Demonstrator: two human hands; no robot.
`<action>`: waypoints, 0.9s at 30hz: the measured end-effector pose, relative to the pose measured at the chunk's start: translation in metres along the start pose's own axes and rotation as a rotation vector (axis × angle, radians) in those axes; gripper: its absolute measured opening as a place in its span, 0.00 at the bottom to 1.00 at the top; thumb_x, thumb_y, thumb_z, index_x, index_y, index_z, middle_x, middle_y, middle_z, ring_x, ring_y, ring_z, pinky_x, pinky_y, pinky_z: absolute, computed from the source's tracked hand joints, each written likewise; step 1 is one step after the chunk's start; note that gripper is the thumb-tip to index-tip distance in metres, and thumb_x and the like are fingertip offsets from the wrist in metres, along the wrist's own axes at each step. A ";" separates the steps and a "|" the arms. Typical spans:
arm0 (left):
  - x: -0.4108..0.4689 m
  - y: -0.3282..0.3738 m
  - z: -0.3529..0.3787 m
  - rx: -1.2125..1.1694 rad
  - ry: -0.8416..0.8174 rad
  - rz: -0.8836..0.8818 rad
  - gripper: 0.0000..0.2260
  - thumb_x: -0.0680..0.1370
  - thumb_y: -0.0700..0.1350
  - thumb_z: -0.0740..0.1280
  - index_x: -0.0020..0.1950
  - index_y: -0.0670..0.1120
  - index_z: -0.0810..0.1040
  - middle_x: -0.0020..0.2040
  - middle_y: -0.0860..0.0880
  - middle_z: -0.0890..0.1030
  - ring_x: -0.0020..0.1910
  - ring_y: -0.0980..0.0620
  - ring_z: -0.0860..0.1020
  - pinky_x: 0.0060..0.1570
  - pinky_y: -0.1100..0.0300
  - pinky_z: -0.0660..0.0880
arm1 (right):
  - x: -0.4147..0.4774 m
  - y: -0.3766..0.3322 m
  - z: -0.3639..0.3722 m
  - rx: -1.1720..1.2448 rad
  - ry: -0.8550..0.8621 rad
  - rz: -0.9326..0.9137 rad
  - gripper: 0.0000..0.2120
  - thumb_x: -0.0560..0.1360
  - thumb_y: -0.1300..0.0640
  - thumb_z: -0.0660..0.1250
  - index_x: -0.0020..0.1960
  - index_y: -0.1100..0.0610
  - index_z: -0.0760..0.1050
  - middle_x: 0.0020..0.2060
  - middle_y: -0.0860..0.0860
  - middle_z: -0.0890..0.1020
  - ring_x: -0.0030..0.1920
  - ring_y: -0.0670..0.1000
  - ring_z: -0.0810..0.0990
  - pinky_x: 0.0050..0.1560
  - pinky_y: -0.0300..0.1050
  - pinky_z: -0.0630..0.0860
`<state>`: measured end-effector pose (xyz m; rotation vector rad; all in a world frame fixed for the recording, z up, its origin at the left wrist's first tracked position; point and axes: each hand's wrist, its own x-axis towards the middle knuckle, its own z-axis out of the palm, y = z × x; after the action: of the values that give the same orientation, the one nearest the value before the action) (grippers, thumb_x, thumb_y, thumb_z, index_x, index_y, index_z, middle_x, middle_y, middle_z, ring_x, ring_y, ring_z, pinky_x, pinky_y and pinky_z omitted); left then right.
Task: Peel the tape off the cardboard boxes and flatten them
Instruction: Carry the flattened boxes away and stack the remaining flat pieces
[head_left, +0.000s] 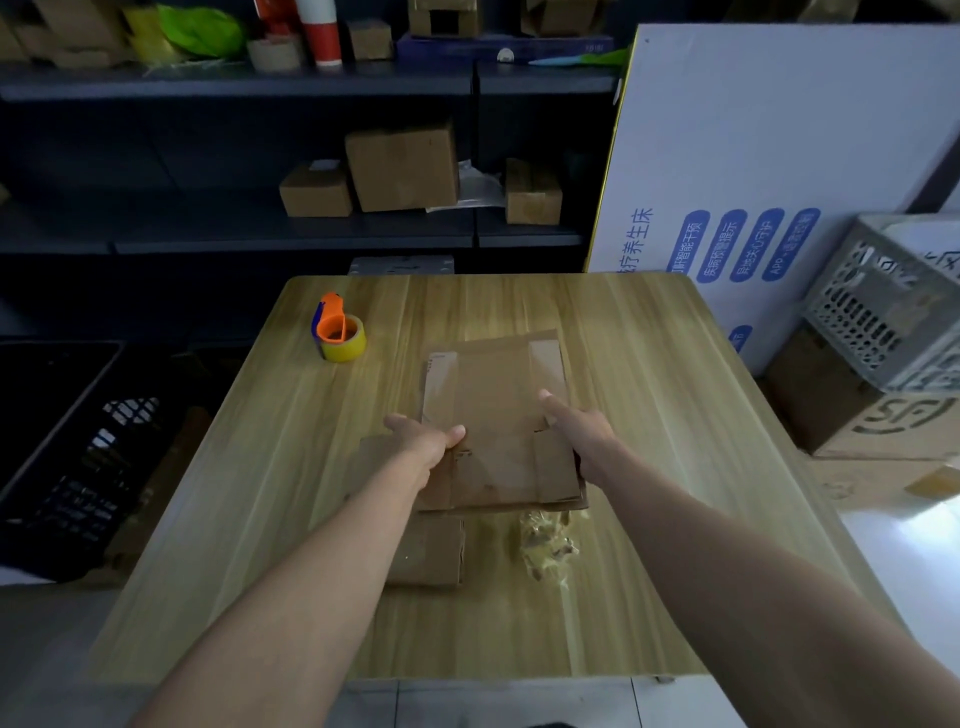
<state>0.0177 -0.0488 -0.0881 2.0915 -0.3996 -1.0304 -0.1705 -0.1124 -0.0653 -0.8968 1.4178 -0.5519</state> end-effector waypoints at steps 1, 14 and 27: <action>0.001 -0.003 -0.001 0.007 -0.005 0.005 0.48 0.71 0.49 0.75 0.76 0.41 0.43 0.74 0.42 0.62 0.70 0.42 0.65 0.66 0.50 0.64 | 0.001 0.002 -0.001 -0.014 -0.011 0.001 0.26 0.69 0.45 0.74 0.55 0.65 0.76 0.46 0.58 0.83 0.44 0.57 0.83 0.42 0.52 0.82; 0.061 -0.098 -0.073 0.331 0.007 -0.200 0.38 0.65 0.53 0.79 0.68 0.38 0.69 0.66 0.39 0.73 0.64 0.40 0.72 0.62 0.47 0.72 | 0.028 0.017 0.009 -0.281 0.238 -0.048 0.21 0.76 0.54 0.67 0.64 0.66 0.71 0.57 0.60 0.78 0.57 0.60 0.77 0.60 0.55 0.75; 0.091 -0.094 -0.069 0.134 -0.243 -0.267 0.20 0.73 0.46 0.74 0.60 0.37 0.75 0.58 0.39 0.78 0.53 0.42 0.77 0.51 0.51 0.75 | 0.037 0.030 0.013 -0.459 0.328 -0.026 0.19 0.77 0.54 0.64 0.62 0.65 0.73 0.58 0.61 0.78 0.58 0.61 0.77 0.60 0.53 0.74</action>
<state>0.1235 -0.0036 -0.1807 2.1855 -0.3209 -1.4592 -0.1594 -0.1219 -0.1125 -1.2284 1.8775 -0.4096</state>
